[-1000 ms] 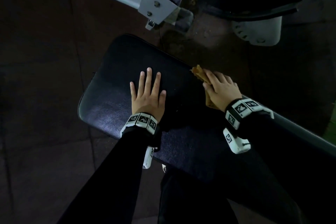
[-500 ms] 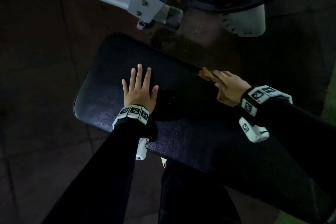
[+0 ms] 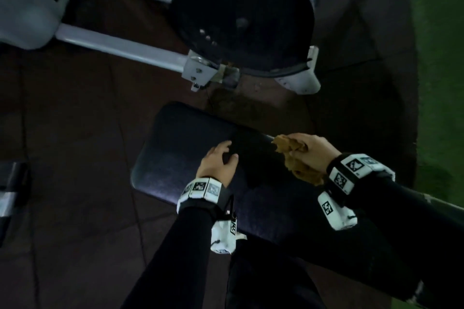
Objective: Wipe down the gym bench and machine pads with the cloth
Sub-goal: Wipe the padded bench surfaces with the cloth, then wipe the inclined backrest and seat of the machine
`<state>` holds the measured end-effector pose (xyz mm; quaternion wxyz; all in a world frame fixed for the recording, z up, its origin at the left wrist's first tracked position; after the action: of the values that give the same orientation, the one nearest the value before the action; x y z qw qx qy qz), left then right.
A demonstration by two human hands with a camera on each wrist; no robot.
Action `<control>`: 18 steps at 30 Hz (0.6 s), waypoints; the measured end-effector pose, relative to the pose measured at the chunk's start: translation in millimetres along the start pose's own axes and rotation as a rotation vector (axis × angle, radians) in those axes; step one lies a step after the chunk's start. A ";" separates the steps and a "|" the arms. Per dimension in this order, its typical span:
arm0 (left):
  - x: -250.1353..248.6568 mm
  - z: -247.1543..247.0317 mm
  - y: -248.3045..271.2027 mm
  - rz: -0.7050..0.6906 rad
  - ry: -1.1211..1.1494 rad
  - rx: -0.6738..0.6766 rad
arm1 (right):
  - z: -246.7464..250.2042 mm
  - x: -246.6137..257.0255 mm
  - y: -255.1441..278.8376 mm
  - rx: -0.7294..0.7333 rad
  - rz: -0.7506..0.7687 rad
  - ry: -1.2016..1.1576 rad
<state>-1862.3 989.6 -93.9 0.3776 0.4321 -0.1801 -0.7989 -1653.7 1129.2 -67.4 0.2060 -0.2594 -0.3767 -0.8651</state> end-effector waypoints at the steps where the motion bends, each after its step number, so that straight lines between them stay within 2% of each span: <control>1: -7.5 4.3 10.5 -0.013 0.033 -0.007 | 4.3 9.1 9.6 -0.009 0.011 -0.033; 5: -32.9 22.5 51.5 -0.087 0.095 -0.027 | 22.3 40.5 49.4 -0.065 0.076 -0.119; 12: -65.4 57.5 118.1 -0.150 0.078 -0.032 | 55.8 82.9 107.2 -0.061 0.125 -0.072; 18: -80.8 83.8 161.5 -0.185 0.091 -0.077 | 74.7 113.0 147.8 -0.131 0.200 -0.060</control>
<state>-1831.7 942.8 97.2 0.3261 0.4680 -0.0914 -0.8162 -1638.3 1074.4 124.9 0.2625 -0.3342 -0.2974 -0.8550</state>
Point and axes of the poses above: each hand's wrist, its own y-axis away from the middle knuckle, its own z-axis out of the back of the hand, x = y × z, the point moved 2 cm from there along -y, towards the middle knuckle, and after that the axes turned 5 degrees about z, right-handed, at the moved point
